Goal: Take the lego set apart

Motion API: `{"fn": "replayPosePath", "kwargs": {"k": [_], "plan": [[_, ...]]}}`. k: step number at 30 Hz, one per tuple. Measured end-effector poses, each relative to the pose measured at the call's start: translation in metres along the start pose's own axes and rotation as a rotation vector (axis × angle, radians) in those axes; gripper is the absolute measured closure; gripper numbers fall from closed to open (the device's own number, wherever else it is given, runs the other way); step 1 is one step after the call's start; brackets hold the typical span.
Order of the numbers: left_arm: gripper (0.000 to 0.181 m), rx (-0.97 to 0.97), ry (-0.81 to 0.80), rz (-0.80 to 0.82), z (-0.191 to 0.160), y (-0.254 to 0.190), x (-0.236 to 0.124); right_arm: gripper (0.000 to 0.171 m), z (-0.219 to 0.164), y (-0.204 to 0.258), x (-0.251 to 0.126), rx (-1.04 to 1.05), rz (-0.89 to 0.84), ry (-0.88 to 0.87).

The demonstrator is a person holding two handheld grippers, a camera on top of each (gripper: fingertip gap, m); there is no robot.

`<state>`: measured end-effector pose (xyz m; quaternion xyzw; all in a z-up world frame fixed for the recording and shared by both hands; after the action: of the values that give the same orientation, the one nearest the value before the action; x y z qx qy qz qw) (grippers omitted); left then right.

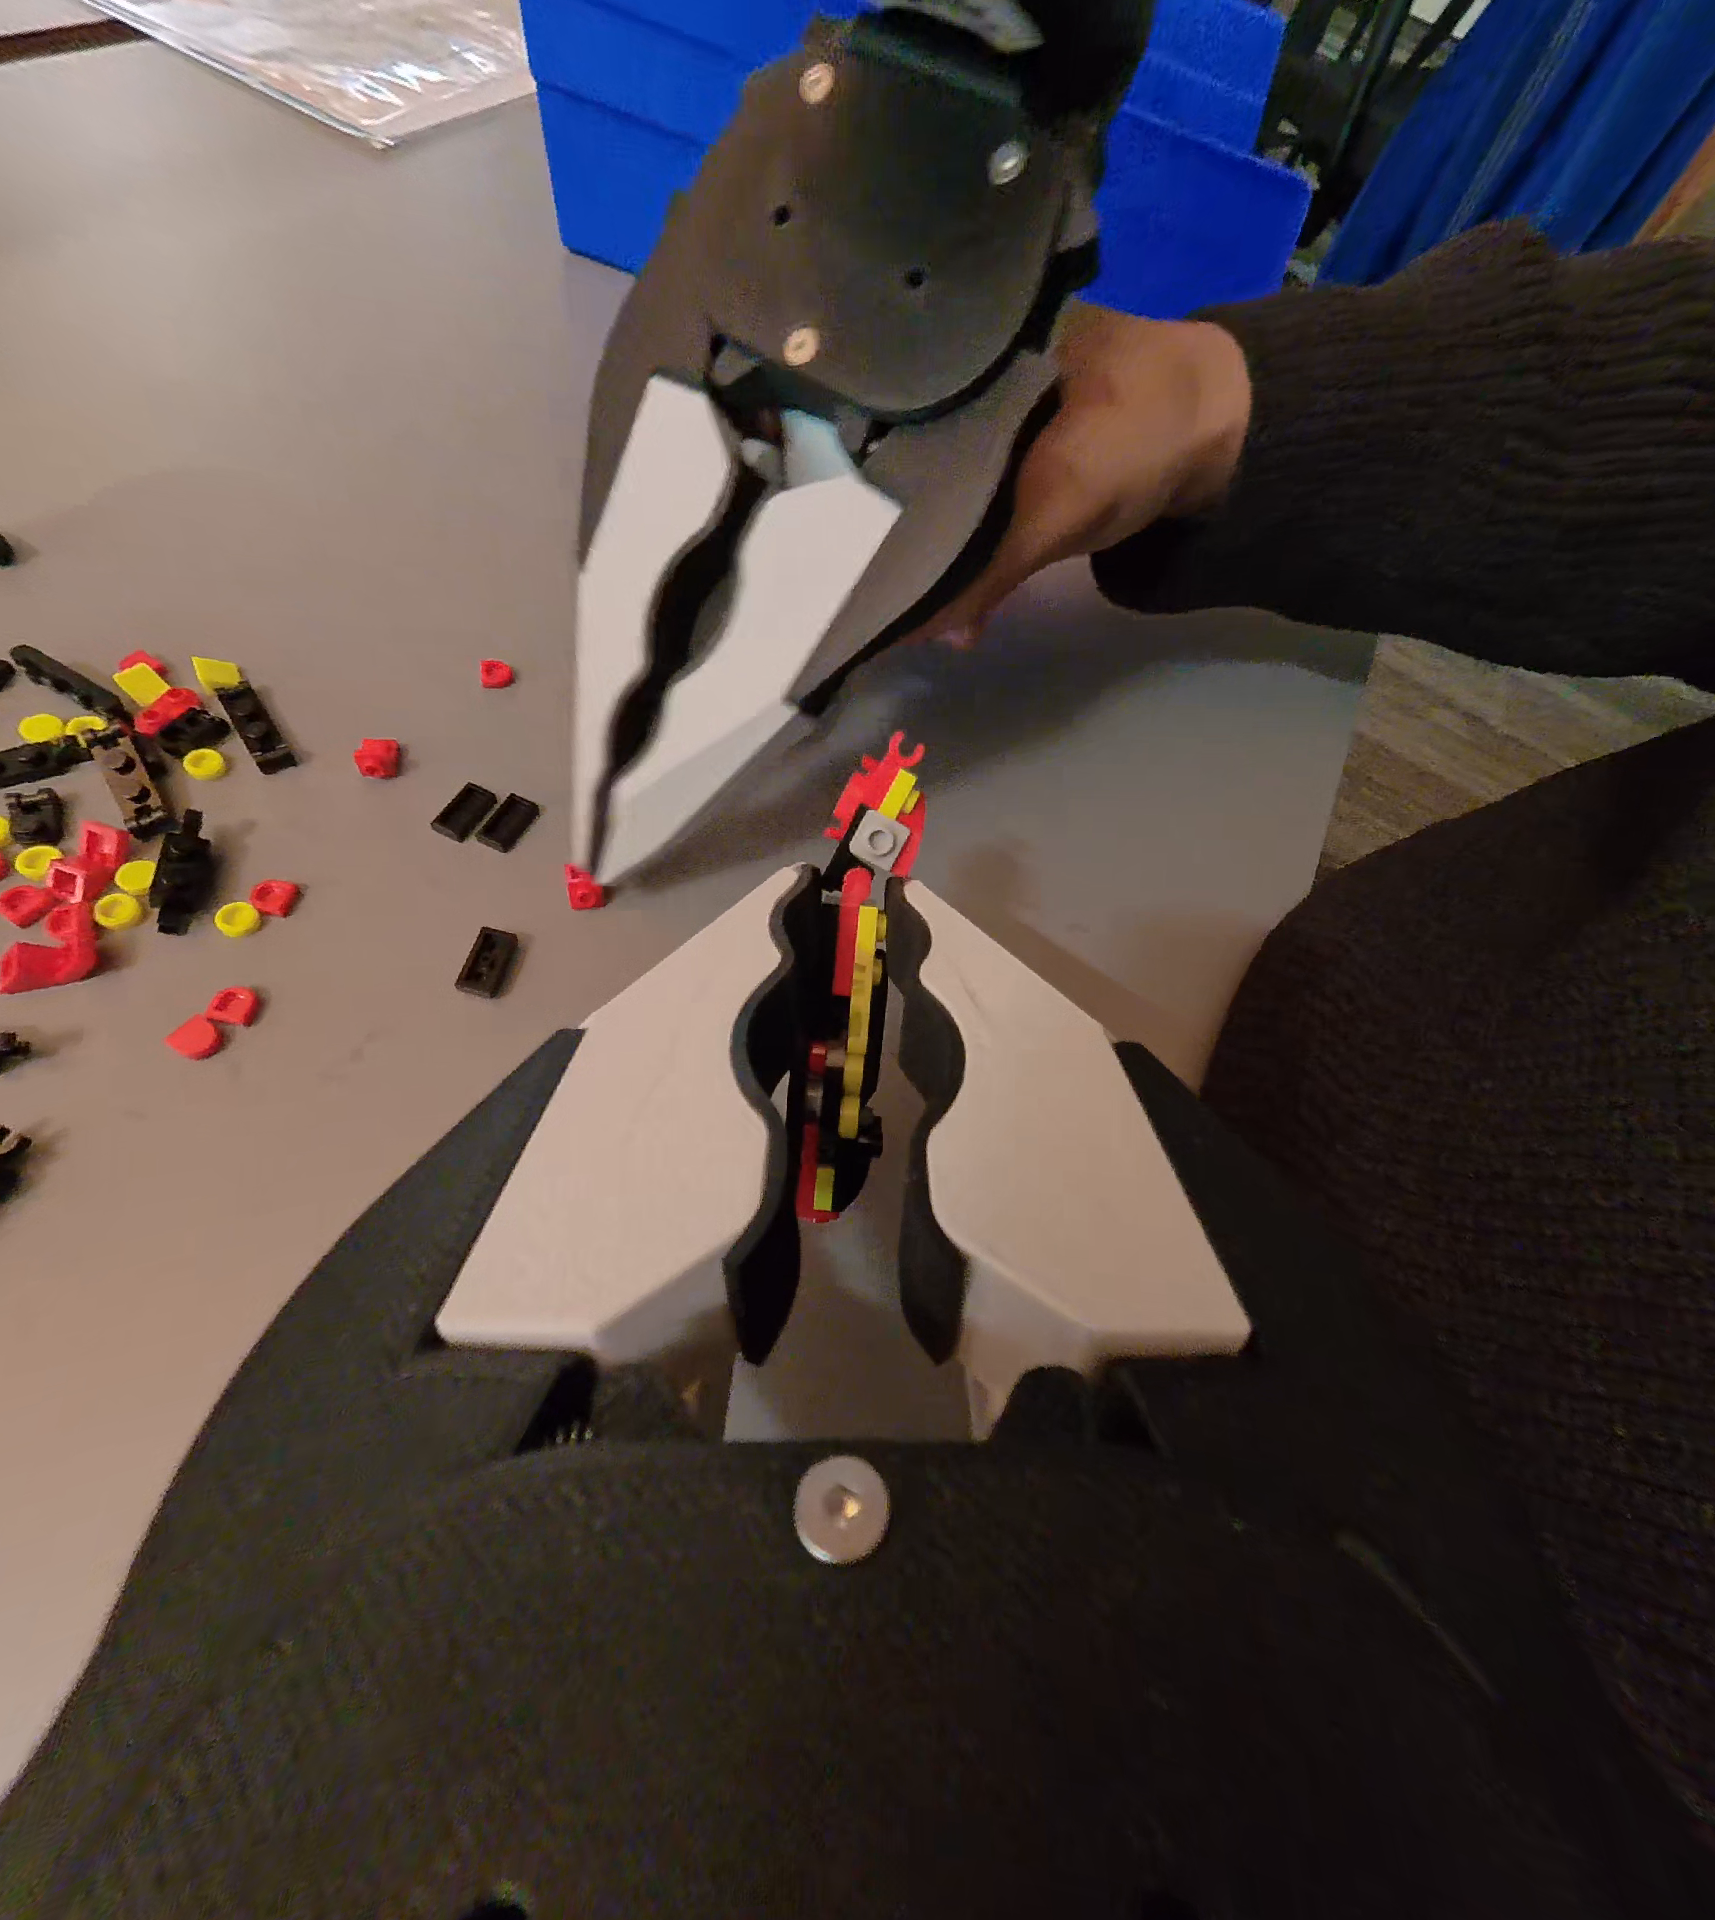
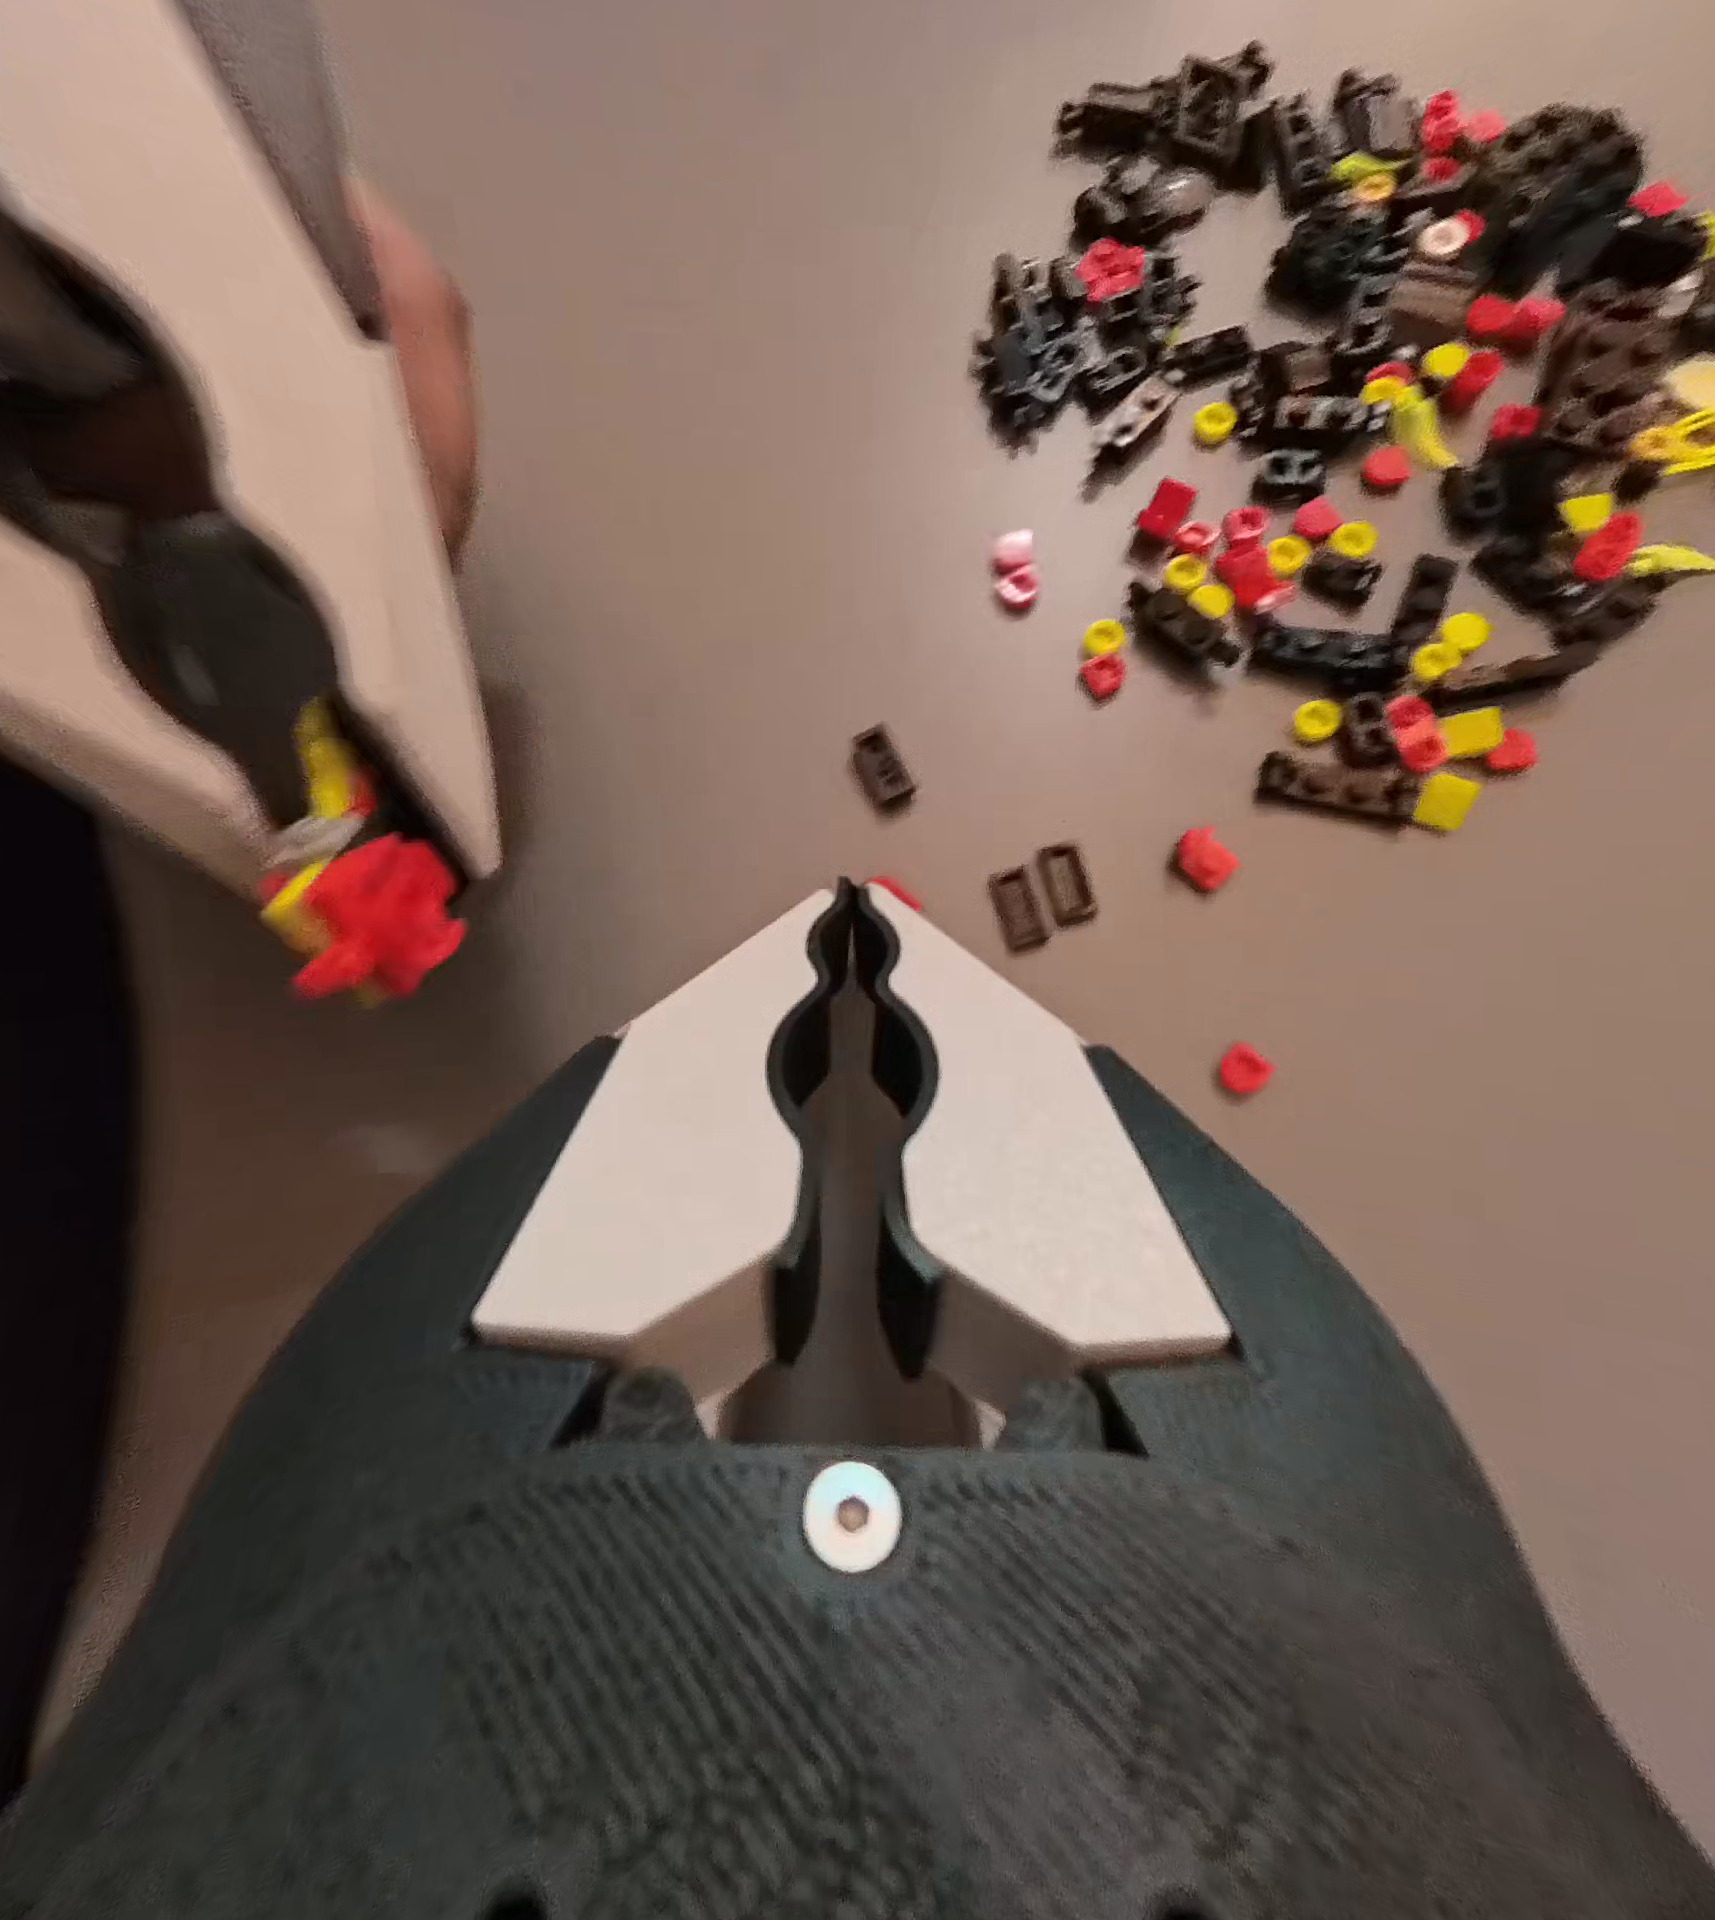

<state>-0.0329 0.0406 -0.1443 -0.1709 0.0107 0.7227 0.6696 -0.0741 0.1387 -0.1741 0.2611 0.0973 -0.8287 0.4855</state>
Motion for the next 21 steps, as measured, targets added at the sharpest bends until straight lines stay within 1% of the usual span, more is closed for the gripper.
{"fn": "replayPosePath", "kwargs": {"k": [1,3,4,5,6,7,9,10,12,14,15,17,18,19,21], "plan": [[0.172,0.002,-0.001,0.003,0.000,0.000,0.000,0.171,0.003,-0.010,0.006,-0.021,-0.094,-0.016],[0.172,0.006,-0.001,0.019,0.000,0.002,-0.002,0.171,0.012,-0.038,0.007,-0.151,-0.392,-0.087],[0.172,0.005,-0.004,0.028,0.000,0.003,-0.004,0.171,0.019,-0.043,0.002,-0.222,-0.485,-0.133],[0.172,0.000,-0.006,0.034,0.000,0.005,-0.005,0.171,0.023,-0.043,-0.004,-0.262,-0.533,-0.159],[0.172,-0.007,-0.006,0.037,0.000,0.006,-0.006,0.171,0.023,-0.039,-0.010,-0.267,-0.522,-0.159],[0.172,-0.020,-0.003,0.036,0.000,0.007,-0.006,0.171,0.021,-0.029,-0.014,-0.244,-0.448,-0.148],[0.172,-0.053,0.001,0.017,-0.001,0.007,-0.006,0.171,0.013,0.000,-0.019,-0.166,-0.164,-0.147],[0.172,-0.066,0.001,0.003,-0.001,0.006,-0.005,0.171,0.011,0.007,-0.021,-0.110,-0.080,-0.142],[0.172,-0.072,0.005,-0.008,-0.002,0.005,-0.004,0.171,0.001,0.008,-0.015,-0.023,0.012,-0.033],[0.172,-0.062,0.009,0.000,-0.002,0.005,-0.004,0.171,-0.003,0.001,-0.002,-0.034,-0.012,0.049],[0.172,-0.060,0.007,0.003,-0.002,0.006,-0.004,0.171,0.001,-0.005,0.004,-0.060,-0.066,0.033],[0.172,-0.061,0.005,0.004,-0.001,0.006,-0.004,0.171,0.019,-0.029,0.006,-0.161,-0.331,-0.090],[0.172,-0.060,0.005,0.007,-0.001,0.006,-0.004,0.171,0.026,-0.036,0.001,-0.229,-0.425,-0.130],[0.172,-0.056,0.004,0.010,-0.001,0.006,-0.005,0.171,0.029,-0.037,-0.004,-0.277,-0.461,-0.145],[0.172,-0.051,0.002,0.016,-0.001,0.006,-0.006,0.171,0.029,-0.031,-0.014,-0.290,-0.448,-0.146]]}}
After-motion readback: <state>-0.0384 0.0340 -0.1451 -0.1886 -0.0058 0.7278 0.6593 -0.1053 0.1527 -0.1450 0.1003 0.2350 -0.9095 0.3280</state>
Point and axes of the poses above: each gripper's, where its closed fingertips meet, x out along the fingers, z out of its top, y = z × x across the jaws, the point moved 6 cm from there along -x, back along the fingers, and after that the axes turned 13 degrees about -y, right-handed, at the moved point
